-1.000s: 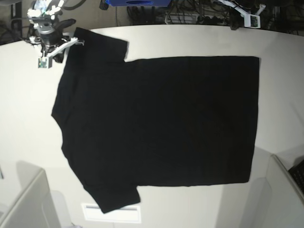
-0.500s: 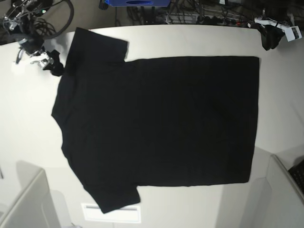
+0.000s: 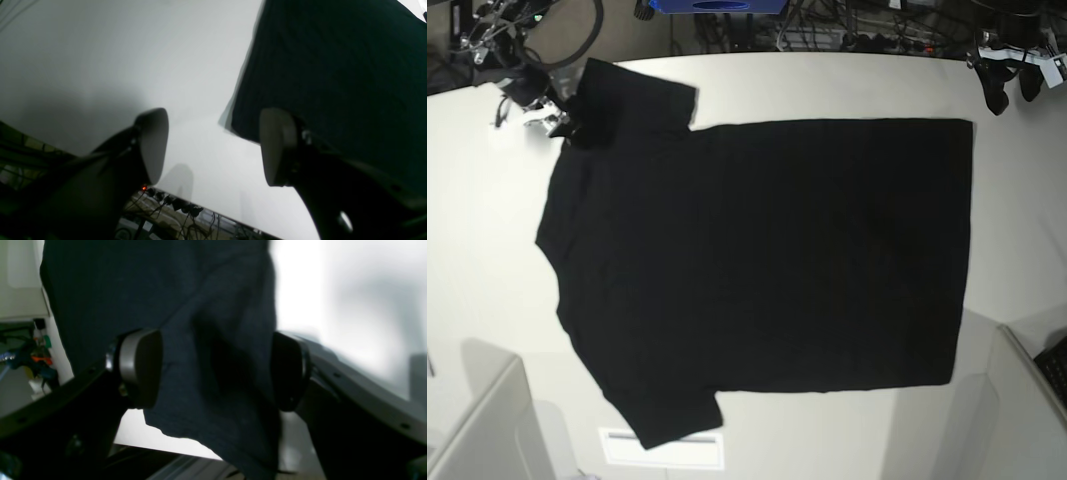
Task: Fold the T-shirt properly
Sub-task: 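Move both grippers to the shirt's shoulder corners and grasp them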
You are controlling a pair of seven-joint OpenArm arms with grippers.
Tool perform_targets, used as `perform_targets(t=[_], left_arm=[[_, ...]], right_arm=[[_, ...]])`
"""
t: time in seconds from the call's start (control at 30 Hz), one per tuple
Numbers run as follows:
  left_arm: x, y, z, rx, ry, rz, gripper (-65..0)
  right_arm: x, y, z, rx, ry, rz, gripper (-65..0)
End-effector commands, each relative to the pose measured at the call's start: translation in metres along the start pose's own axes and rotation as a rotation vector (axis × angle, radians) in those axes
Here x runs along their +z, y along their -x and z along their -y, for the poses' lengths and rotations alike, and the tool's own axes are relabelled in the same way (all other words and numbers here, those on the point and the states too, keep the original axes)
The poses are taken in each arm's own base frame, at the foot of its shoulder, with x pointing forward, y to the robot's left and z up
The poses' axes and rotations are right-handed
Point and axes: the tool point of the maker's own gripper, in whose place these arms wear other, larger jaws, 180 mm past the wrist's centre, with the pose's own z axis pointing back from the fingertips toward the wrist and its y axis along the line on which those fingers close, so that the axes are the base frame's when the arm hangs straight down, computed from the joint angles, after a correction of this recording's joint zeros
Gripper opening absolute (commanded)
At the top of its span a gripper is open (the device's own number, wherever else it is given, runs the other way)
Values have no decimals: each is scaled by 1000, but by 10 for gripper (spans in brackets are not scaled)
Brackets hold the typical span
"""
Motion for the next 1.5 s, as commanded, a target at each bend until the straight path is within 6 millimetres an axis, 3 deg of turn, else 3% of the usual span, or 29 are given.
perform_targets(t=[0.0, 0.13, 0.3, 0.4, 0.57, 0.63, 0.67, 0.8, 0.93, 1.13, 1.3, 1.47], left_arm=[[1, -8, -1, -7, 8, 28, -240], [-5, 1, -15, 52, -26, 17, -234], [-15, 10, -28, 195, -31, -2, -232], [-23, 5, -5, 235, 69, 10, -237], [-39, 12, 14, 252, 127, -79, -237], [-44, 17, 8, 274, 112, -128, -237], [-47, 19, 5, 302, 99, -141, -237], [-53, 23, -7, 388, 57, -171, -239], [-60, 25, 9, 399, 101, -221, -239], [-66, 24, 11, 415, 105, -214, -239], [-75, 33, 30, 382, 140, -251, -240], [-79, 48, 32, 398, 121, -273, -240]], right_arm=[[2, 11, 8, 5, 30, -41, -197], [1, 28, 9, 5, 32, -87, -197], [1, 29, 10, 4, 33, -86, -228], [1, 28, 9, 7, 32, -86, -350], [-1, 27, 7, 12, 26, -90, -534], [1, 24, 9, 23, 32, -92, -639], [1, 24, 9, 24, 33, -93, -650], [3, 26, 12, 17, 41, -96, -650], [3, 26, 12, 16, 43, -96, -650], [2, 27, 11, 14, 40, -97, -650], [2, 25, 10, 16, 37, -94, -650], [2, 25, 10, 16, 37, -94, -650]])
